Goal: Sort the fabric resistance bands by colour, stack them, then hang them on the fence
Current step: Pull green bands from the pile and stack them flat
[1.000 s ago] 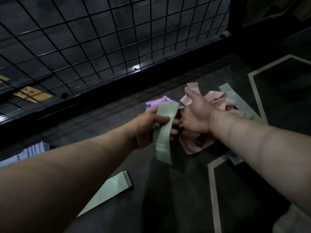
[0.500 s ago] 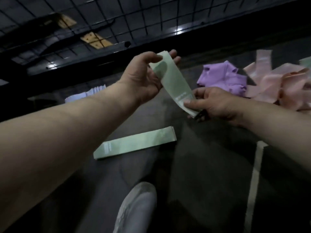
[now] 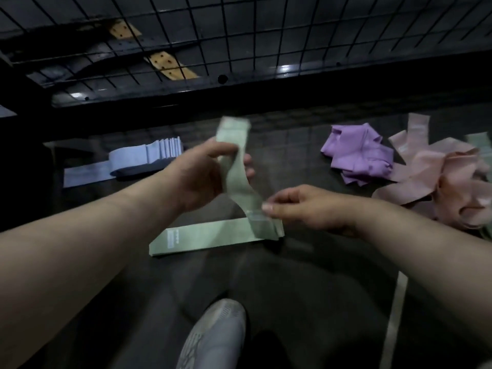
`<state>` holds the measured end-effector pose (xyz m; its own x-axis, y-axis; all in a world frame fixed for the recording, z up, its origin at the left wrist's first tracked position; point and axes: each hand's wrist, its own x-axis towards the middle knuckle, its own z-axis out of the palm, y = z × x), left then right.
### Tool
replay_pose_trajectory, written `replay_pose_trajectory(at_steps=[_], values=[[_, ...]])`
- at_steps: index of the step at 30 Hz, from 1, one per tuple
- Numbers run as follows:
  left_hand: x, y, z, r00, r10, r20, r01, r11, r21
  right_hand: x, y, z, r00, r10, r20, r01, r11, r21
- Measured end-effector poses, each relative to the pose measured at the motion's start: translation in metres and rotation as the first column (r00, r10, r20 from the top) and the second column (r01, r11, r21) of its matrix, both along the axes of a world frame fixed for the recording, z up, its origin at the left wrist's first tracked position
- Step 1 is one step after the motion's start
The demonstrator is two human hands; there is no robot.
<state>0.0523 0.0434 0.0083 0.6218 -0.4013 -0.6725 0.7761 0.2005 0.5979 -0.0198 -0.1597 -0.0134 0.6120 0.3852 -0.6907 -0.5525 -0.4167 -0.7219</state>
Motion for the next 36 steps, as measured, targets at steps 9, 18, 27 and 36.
replay_pose_trajectory(at_steps=[9, 18, 27, 36], values=[[0.007, 0.026, 0.009, 0.823, -0.56, 0.099, 0.568, 0.81, -0.142, 0.043, 0.027, 0.032, 0.76, -0.605, -0.238, 0.649, 0.694, 0.311], [0.002, 0.107, -0.005, 0.714, -0.7, -0.019, 0.694, 0.703, 0.154, 0.028, 0.04, -0.001, 0.588, -0.805, -0.076, 0.808, 0.581, 0.099], [-0.028, 0.158, -0.043, 0.812, -0.55, -0.194, 0.545, 0.596, 0.59, -0.028, 0.053, -0.059, 0.764, -0.64, 0.079, 0.643, 0.747, -0.167], [-0.045, 0.148, -0.066, 0.889, -0.438, -0.134, 0.382, 0.547, 0.745, -0.04, 0.036, -0.071, 0.851, -0.427, 0.305, 0.509, 0.812, -0.284]])
